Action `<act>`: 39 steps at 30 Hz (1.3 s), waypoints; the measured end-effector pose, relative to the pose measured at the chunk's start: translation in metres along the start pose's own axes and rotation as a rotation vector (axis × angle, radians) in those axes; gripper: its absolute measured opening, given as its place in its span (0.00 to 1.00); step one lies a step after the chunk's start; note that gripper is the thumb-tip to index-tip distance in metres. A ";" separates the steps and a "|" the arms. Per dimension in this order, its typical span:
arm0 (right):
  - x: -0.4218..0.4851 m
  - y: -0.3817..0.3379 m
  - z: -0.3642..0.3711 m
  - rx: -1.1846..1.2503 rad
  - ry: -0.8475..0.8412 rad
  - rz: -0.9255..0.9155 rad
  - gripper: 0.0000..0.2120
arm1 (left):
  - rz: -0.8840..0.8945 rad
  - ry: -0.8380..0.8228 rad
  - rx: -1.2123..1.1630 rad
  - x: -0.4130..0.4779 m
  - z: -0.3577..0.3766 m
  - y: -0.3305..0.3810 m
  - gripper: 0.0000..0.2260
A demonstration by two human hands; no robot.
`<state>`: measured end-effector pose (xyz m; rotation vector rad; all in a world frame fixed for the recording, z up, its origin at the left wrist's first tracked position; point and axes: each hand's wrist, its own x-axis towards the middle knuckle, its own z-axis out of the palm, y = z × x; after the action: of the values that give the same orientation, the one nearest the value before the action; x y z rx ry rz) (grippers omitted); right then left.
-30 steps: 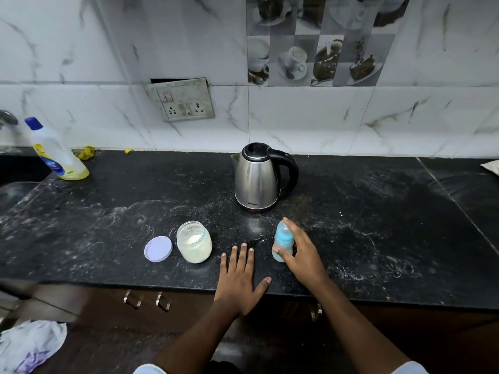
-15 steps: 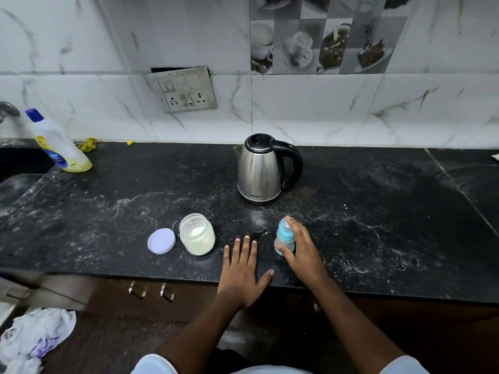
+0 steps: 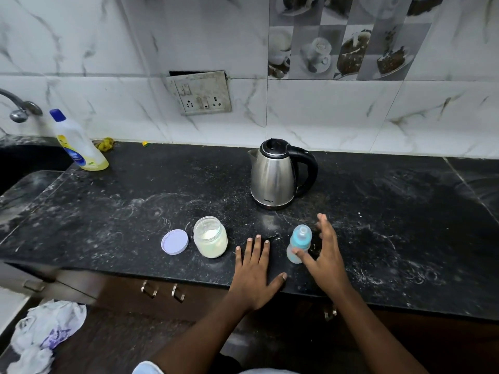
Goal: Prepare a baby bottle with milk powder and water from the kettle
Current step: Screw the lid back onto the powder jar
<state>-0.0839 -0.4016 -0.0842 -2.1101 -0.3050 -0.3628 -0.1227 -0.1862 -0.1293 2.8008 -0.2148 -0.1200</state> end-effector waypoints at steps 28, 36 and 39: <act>0.044 -0.087 0.159 -0.208 -0.482 0.200 0.51 | -0.524 -0.100 0.106 -0.003 -0.131 -0.210 0.45; 0.047 -0.090 0.150 -0.172 -0.530 0.199 0.53 | -0.428 0.010 0.006 0.007 -0.132 -0.206 0.35; 0.048 -0.093 0.137 -0.027 -0.597 0.237 0.56 | -0.438 0.201 -0.388 0.012 -0.144 -0.202 0.31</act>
<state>-0.0536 -0.2332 -0.0647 -2.2134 -0.3865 0.4152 -0.0680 0.0460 -0.0604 2.4045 0.4274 0.0194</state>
